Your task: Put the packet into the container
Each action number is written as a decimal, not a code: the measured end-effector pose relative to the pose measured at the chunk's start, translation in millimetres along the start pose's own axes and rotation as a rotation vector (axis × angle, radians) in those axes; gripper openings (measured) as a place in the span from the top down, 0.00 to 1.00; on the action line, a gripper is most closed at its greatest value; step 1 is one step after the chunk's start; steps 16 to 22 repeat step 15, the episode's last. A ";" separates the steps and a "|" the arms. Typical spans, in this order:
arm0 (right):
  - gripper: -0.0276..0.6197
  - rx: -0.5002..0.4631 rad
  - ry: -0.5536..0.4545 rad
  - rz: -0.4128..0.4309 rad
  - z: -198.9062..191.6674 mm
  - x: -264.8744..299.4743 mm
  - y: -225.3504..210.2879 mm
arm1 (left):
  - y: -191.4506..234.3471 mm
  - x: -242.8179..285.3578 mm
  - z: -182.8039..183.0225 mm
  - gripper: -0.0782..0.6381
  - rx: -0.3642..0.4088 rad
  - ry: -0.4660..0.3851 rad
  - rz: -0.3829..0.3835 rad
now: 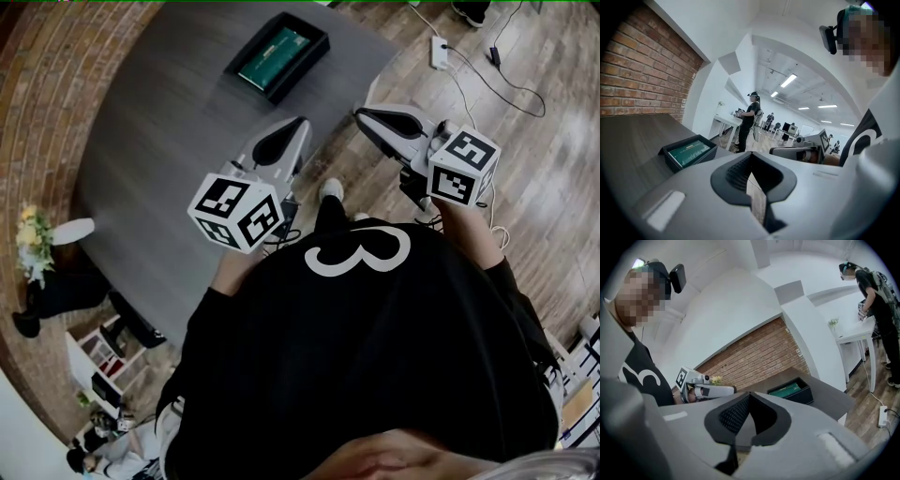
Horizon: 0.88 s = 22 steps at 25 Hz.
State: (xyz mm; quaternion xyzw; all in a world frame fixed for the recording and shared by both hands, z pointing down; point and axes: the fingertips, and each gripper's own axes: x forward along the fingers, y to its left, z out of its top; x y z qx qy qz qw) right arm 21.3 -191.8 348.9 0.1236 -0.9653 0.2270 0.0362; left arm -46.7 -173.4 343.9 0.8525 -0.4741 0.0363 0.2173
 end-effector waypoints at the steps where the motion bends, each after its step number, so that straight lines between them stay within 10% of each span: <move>1: 0.95 -0.001 0.000 -0.002 0.5 -1.1 0.6 | -0.4 -0.4 1.0 0.88 0.003 0.000 0.005; 22: 0.95 -0.039 0.002 0.010 1.5 -11.0 11.3 | -12.8 -4.5 -2.3 0.88 0.029 -0.005 0.036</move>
